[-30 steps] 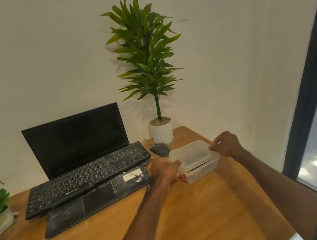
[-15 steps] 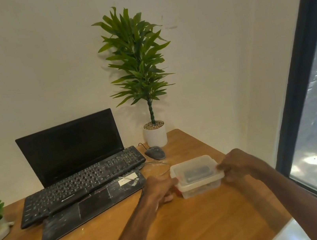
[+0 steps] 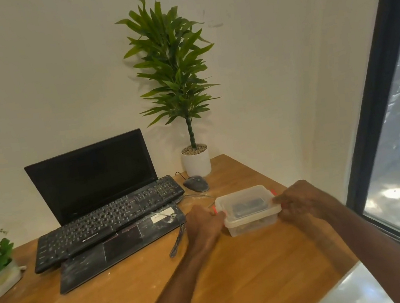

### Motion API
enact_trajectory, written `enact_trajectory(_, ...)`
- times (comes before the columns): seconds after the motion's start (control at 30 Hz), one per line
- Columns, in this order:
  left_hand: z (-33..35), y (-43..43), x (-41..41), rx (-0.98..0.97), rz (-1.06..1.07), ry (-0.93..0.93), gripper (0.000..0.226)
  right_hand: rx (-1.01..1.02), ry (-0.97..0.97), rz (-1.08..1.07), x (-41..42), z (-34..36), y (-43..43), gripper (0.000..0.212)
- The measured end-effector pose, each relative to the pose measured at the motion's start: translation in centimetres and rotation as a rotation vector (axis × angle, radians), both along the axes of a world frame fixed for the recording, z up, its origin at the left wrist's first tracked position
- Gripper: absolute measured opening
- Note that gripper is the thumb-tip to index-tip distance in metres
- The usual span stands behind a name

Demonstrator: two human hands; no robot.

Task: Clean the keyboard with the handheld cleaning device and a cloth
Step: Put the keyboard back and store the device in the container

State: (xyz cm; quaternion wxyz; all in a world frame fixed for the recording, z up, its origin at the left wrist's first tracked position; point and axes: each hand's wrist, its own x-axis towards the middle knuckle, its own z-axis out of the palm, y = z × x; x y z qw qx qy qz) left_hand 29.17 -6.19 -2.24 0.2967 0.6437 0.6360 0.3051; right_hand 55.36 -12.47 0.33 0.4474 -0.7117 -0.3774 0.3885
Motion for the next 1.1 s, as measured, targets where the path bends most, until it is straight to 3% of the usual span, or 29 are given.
enact_trajectory(0.1,-0.7,-0.6,0.8,0.187,0.024,0.166,0.026,-0.021,-0.298,-0.073,-1.1,-0.2,0.8,0.024)
enact_trajectory(0.2,-0.3,-1.4,1.2,0.302,-0.015,0.22,0.027,0.023,-0.445,-0.107,-1.8,-0.2,0.6,0.024)
enact_trajectory(0.33,0.7,-2.0,1.6,0.321,-0.046,0.27,0.025,0.031,-0.644,-0.097,-3.6,-0.3,0.5,0.011)
enact_trajectory(0.43,0.8,-2.5,1.3,0.329,-0.047,0.248,0.025,0.039,-0.696,-0.08,-3.9,-0.4,0.3,0.014)
enact_trajectory(0.57,-0.1,-3.3,0.2,0.23,-0.077,0.023,0.029,0.068,-0.632,-0.042,-3.0,-0.6,-0.6,0.021)
enact_trajectory(0.67,-0.2,-3.6,0.0,0.099,-0.074,-0.193,0.031,0.036,-0.489,0.033,-3.3,-0.9,-1.2,0.013)
enact_trajectory(0.77,0.6,-3.1,0.3,0.12,-0.077,-0.212,0.019,0.027,-0.476,0.03,-3.3,-1.1,-0.3,0.022)
enact_trajectory(0.9,2.6,-0.2,1.3,0.178,-0.07,-0.279,0.009,0.12,-0.315,-0.043,-2.6,0.7,2.8,0.022)
enact_trajectory(1.1,3.3,8.5,3.6,0.112,-0.006,-0.301,0.033,0.188,-0.235,-0.093,-1.4,1.6,11.6,0.039)
